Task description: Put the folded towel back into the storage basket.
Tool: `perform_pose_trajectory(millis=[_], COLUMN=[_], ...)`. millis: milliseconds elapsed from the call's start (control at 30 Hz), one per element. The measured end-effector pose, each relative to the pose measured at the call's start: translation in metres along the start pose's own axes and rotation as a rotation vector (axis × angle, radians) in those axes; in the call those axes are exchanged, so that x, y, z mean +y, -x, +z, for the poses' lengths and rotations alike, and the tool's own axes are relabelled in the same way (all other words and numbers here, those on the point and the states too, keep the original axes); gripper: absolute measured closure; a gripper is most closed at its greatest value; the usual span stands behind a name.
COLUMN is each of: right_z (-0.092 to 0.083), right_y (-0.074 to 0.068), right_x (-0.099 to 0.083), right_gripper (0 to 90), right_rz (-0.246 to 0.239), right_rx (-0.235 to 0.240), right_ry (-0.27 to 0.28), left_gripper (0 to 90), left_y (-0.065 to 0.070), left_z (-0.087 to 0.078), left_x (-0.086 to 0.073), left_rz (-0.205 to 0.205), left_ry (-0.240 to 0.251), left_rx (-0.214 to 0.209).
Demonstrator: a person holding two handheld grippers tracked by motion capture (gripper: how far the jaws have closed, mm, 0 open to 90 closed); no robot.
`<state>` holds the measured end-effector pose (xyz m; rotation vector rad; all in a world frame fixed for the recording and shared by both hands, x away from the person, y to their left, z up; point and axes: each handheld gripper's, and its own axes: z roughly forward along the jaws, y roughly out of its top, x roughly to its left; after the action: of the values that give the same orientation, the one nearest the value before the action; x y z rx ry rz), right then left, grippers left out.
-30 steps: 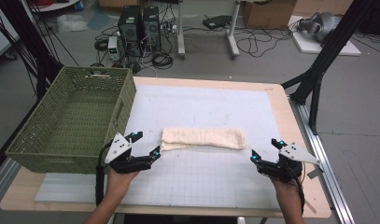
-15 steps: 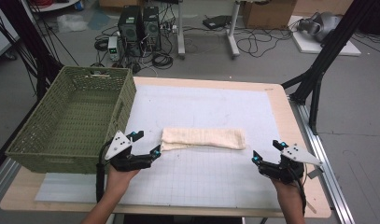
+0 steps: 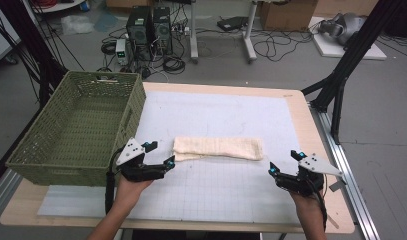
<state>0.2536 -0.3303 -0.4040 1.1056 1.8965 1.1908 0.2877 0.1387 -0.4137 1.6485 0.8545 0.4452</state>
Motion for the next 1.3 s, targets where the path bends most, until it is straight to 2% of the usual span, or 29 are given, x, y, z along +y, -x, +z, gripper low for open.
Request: perform_pose_trajectory(millis=[67,233,400,533,800,933,1033,1300], right_z=[0.0,0.0,0.0,0.0,0.001,0.001,0.001,0.002], right_y=[0.0,0.001,0.001,0.001,0.001,0.001,0.002,0.002], right_x=[0.0,0.0,-0.001,-0.001,0.0,0.0,-0.001,-0.001], right_gripper=[15.0,15.0,15.0,15.0,15.0,15.0,15.0,15.0], right_rz=[-0.002,0.004,-0.001,-0.001,-0.004,-0.003,-0.005,-0.001], right_rx=[0.0,-0.002,-0.004,-0.005,-0.003,-0.002,-0.002,-0.001], right_ry=[-0.002,-0.001,-0.006,-0.006,-0.006,-0.013,-0.013,-0.02], left_gripper=[17.2,18.2,18.1,17.9,18.1,19.3,20.6,22.5], left_y=[-0.002,-0.004,-0.007,-0.007,-0.015,-0.021,-0.024,-0.028], left_z=[0.003,0.009,0.019,0.026,0.041,0.05,0.054,0.062], left_x=[0.003,0.007,0.014,0.018,0.025,0.023,0.021,0.016], left_rz=[-0.025,-0.03,-0.06,-0.058,-0.072,-0.087,-0.095,-0.113], left_ry=[-0.016,-0.023,-0.017,-0.029,-0.085,-0.116,-0.123,-0.167], left_rx=[-0.024,-0.028,-0.028,-0.017,0.023,0.046,0.061,0.072])
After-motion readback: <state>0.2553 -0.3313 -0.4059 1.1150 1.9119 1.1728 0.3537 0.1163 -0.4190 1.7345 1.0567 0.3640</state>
